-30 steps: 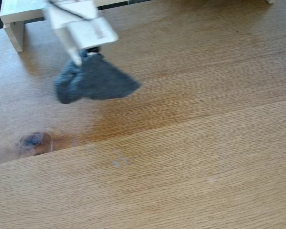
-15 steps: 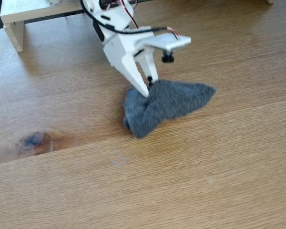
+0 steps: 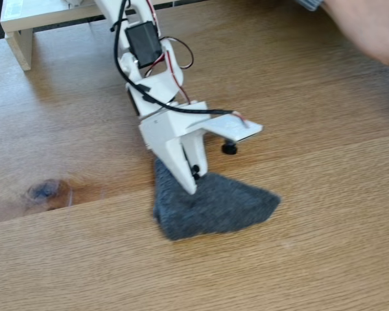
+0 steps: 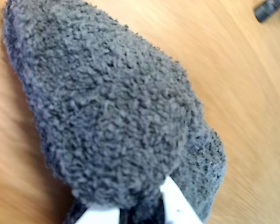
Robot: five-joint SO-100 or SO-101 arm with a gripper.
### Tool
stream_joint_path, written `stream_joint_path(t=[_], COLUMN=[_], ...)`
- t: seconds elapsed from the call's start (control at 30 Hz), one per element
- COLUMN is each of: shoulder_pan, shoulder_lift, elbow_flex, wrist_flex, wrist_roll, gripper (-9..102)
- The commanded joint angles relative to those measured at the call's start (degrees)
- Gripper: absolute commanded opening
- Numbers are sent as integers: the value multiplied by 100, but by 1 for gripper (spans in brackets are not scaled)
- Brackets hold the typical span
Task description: Clean the area in front of the robot
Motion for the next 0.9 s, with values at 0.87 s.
stream_joint_path(t=[0.87], shoulder_pan=[-1283], shoulder_lift=[896], elbow_flex=[-404], wrist_flex=[817], wrist_roll=[853], gripper=[0])
